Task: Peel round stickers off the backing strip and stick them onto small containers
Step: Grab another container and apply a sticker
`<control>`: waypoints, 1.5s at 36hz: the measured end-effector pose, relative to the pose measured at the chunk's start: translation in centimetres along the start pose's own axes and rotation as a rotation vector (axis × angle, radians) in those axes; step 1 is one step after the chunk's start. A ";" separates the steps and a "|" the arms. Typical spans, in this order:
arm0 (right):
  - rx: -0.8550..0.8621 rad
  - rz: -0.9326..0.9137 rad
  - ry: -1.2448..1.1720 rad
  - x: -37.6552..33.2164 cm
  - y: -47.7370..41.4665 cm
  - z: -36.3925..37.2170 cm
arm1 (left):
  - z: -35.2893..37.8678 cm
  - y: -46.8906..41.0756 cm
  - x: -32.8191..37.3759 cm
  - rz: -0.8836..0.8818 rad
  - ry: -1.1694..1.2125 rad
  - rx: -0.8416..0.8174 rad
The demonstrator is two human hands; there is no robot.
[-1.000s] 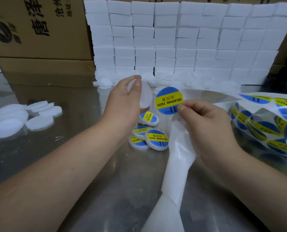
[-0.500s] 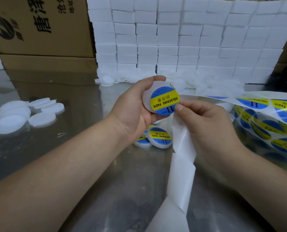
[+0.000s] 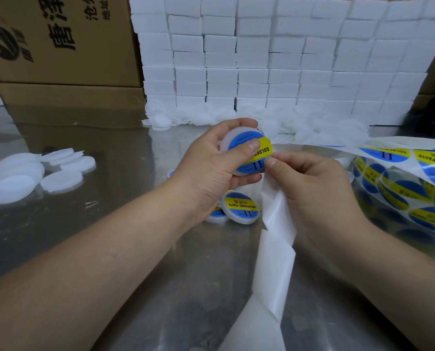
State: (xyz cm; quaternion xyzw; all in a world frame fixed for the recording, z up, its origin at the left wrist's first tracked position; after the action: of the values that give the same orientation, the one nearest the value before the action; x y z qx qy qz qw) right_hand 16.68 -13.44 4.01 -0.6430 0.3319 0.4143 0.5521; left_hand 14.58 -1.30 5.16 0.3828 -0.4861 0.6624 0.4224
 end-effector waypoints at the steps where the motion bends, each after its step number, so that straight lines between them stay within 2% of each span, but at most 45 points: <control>1: 0.003 0.004 0.000 0.0 0.0 0.0 | 0.0 0.0 0.0 0.001 -0.005 0.001; 27: 0.038 0.024 0.078 0.2 0.0 -0.2 | 0.3 0.6 0.2 0.068 -0.121 -0.007; 36: 0.026 -0.001 0.114 0.3 -0.2 -0.3 | 0.5 0.9 0.5 0.166 -0.235 -0.015; 41: 0.032 0.016 0.154 0.4 -0.1 -0.5 | 0.8 1.2 0.7 0.279 -0.348 0.004; 47: 0.073 -0.017 0.210 0.2 -0.1 -0.9 | 0.9 2.0 1.6 0.450 -0.505 0.059; 51: 0.025 -0.023 0.203 0.1 0.1 -0.4 | 0.5 1.8 1.7 0.414 -0.418 0.151; 54: 0.064 -0.021 0.175 0.1 0.0 -0.7 | 0.0 1.4 1.8 0.336 -0.362 0.226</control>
State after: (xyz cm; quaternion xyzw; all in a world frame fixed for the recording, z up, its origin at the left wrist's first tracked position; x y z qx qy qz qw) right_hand 16.85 -14.08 3.97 -0.6622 0.3852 0.3399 0.5455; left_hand 12.68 -1.22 6.37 0.4536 -0.5334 0.6941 0.1673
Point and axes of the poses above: each hand's wrist, its own y-axis away from the middle knuckle, its own z-axis out of the palm, x = y × z, the point moved 4 cm from there along -y, towards the middle knuckle, and after that the axes turned 4 degrees about x, right-handed, at the moved point
